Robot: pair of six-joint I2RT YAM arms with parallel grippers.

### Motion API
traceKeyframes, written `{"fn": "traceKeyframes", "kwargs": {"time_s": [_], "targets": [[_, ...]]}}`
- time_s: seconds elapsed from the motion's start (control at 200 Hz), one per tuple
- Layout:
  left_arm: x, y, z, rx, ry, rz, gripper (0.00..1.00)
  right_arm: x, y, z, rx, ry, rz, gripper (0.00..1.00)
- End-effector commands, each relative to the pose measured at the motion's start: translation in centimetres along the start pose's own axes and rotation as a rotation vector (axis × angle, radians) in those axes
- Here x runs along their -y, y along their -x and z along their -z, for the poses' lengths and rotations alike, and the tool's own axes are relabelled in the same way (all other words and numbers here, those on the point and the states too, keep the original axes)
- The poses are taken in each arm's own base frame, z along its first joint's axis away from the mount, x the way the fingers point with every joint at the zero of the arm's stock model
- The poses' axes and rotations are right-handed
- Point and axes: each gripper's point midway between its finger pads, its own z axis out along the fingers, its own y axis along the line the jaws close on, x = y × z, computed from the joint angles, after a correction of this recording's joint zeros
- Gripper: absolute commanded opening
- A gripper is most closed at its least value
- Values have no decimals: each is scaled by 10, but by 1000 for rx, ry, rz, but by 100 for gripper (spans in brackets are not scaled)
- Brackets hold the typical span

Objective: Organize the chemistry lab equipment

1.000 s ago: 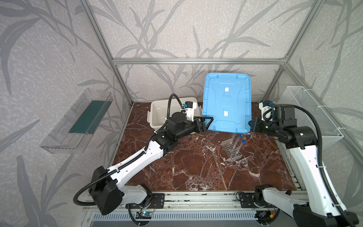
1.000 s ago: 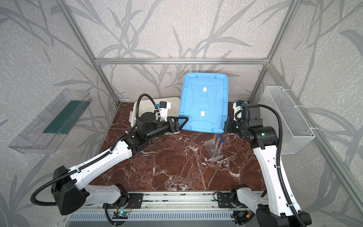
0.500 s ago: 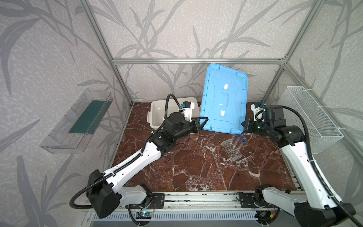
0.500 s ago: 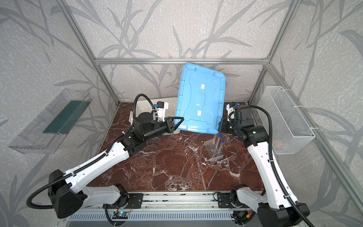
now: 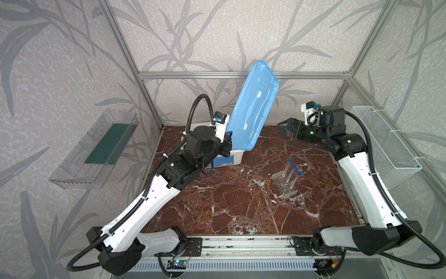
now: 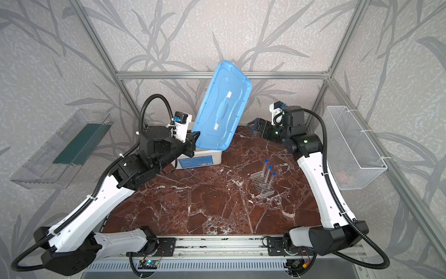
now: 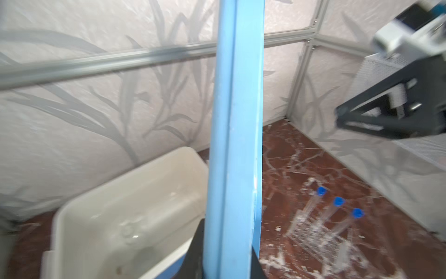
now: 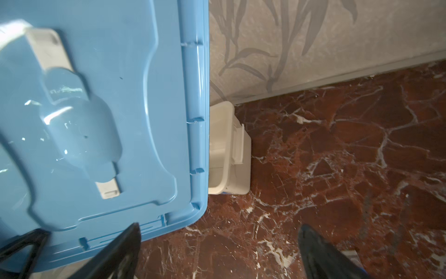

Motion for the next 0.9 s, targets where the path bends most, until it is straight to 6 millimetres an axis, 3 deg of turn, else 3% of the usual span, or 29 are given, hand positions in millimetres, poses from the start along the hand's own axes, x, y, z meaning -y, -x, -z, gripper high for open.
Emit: {"fn": "traceKeyframes", "kwargs": {"time_s": [0.0,0.125,0.255,0.285,0.365,0.545,0.795,0.9], "targets": [[-46,-5,4,-73,282,-317,0,-42,33,21,61,107,-6,99],[-55,-10,2,-110,389,-511,0,-65,56,21,57,159,-18,99],[-51,-12,5,-94,477,-675,0,-82,68,6,7,210,-25,99],[-50,-14,5,-101,491,-703,0,-80,68,-7,-18,203,-35,99],[-46,-19,5,-113,514,-757,0,-84,63,-23,-73,203,-47,99],[-43,-33,5,-128,521,-765,0,-65,31,-66,-224,140,-75,99],[-40,-55,6,-140,515,-774,0,-46,19,-91,-245,94,-85,100],[-39,-65,7,-153,511,-797,0,-45,11,-107,-268,153,-119,92]]}}
